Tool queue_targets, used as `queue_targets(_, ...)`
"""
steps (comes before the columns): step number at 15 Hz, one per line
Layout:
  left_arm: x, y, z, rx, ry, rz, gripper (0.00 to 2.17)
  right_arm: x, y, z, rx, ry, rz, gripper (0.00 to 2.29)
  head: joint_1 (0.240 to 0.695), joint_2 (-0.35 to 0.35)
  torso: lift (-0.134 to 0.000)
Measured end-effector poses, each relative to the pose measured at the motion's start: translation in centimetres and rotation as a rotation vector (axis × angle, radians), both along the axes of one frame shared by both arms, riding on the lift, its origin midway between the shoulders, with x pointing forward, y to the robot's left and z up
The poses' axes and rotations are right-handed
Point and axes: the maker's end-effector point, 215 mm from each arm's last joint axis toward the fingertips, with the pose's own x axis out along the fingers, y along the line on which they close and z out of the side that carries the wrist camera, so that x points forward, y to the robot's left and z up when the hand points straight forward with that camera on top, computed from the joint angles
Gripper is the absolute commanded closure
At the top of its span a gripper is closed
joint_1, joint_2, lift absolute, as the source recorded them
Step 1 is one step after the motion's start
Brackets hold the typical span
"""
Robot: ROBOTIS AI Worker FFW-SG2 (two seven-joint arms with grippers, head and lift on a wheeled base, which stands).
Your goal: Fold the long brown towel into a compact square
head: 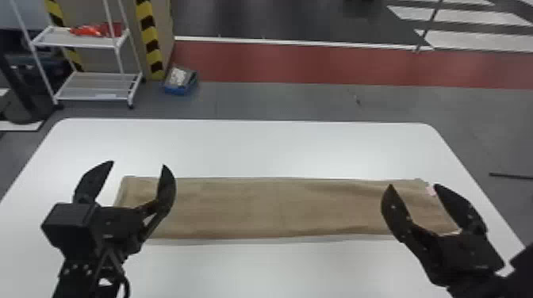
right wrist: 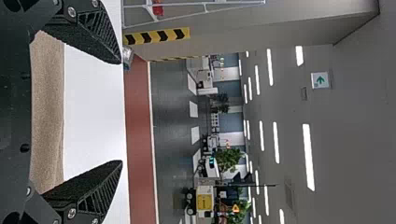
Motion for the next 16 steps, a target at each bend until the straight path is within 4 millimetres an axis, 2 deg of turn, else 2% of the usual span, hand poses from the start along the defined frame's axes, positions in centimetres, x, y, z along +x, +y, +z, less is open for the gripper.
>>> queue_targets(13,-0.1,-0.1,0.3,-0.003,-0.006,-0.002,0.13,-0.3,-0.4,-0.1,-0.021,0.006,-0.029,0.12,0.695,-0.1,-0.118)
queue_targets(16,0.5,-0.1,-1.0,0.002,0.034,-0.012,0.14,-0.5,-0.3,-0.1,-0.031,0.004,-0.034,0.12,0.695,-0.1,-0.118)
